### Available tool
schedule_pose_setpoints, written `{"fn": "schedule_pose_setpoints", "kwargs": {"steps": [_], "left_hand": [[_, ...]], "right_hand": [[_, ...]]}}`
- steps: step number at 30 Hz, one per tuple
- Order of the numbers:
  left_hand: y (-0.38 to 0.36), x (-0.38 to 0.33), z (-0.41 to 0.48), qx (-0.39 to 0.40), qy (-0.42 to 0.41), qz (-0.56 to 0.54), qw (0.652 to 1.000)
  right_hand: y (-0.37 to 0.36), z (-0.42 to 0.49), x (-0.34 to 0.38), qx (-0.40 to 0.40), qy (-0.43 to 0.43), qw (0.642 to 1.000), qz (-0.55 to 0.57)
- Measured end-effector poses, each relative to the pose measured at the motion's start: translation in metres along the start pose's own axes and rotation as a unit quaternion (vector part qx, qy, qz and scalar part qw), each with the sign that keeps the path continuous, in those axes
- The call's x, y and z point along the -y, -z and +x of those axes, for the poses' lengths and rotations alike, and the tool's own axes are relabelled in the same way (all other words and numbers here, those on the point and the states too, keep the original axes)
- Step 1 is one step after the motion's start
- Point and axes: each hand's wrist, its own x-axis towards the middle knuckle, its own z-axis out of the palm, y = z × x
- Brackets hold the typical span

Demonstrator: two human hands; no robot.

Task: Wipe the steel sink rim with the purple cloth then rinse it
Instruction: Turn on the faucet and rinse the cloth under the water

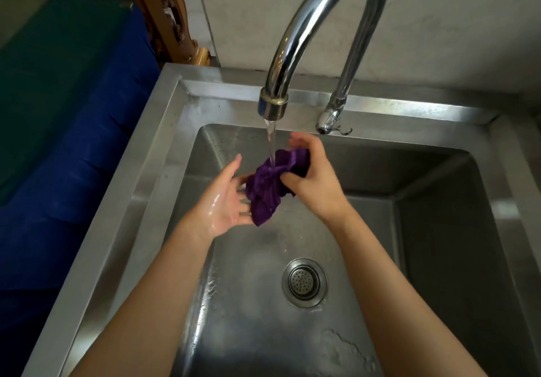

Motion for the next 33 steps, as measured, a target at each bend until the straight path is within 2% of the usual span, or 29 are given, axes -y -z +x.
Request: {"fn": "schedule_pose_setpoints", "kwargs": {"steps": [2,5,6,8,9,11,13,15,19,22,27,33], "left_hand": [[-0.01,-0.004,0.002,-0.003,-0.022,0.026,0.999],[-0.028,0.001,0.005,0.014,-0.056,-0.003,0.998],[-0.029,0.005,0.007,0.012,-0.059,-0.016,0.998],[-0.029,0.013,0.013,-0.011,-0.069,0.001,0.998],[-0.03,0.017,0.016,-0.029,-0.077,0.019,0.996],[-0.032,0.023,0.019,-0.056,-0.092,0.026,0.994],[-0.036,0.024,0.02,-0.055,-0.108,-0.016,0.993],[-0.038,0.025,0.021,-0.048,-0.121,-0.043,0.99],[-0.046,0.02,0.021,-0.101,-0.079,-0.021,0.991],[-0.049,0.015,0.026,-0.132,-0.1,-0.005,0.986],[-0.054,0.017,0.029,-0.175,-0.151,-0.045,0.972],[-0.055,0.018,0.033,-0.224,-0.211,0.017,0.951]], "right_hand": [[-0.013,-0.005,-0.004,0.022,0.038,0.996,-0.08],[-0.03,-0.013,-0.006,0.111,0.056,0.983,-0.132],[-0.031,-0.014,-0.006,0.102,0.052,0.987,-0.114],[-0.025,-0.012,-0.009,0.019,0.038,0.996,-0.084],[-0.022,-0.011,-0.011,-0.02,0.028,0.994,-0.106],[-0.017,-0.011,-0.018,-0.036,-0.033,0.99,-0.131],[-0.016,-0.01,-0.021,-0.016,-0.134,0.989,-0.053],[-0.017,-0.008,-0.023,-0.012,-0.179,0.984,-0.001],[-0.02,-0.011,-0.016,0.008,-0.105,0.986,-0.13],[-0.033,-0.022,-0.015,0.03,-0.028,0.976,-0.215],[-0.045,-0.022,-0.01,-0.076,-0.044,0.979,-0.185],[-0.043,-0.006,-0.012,-0.101,0.013,0.976,-0.192]]}}
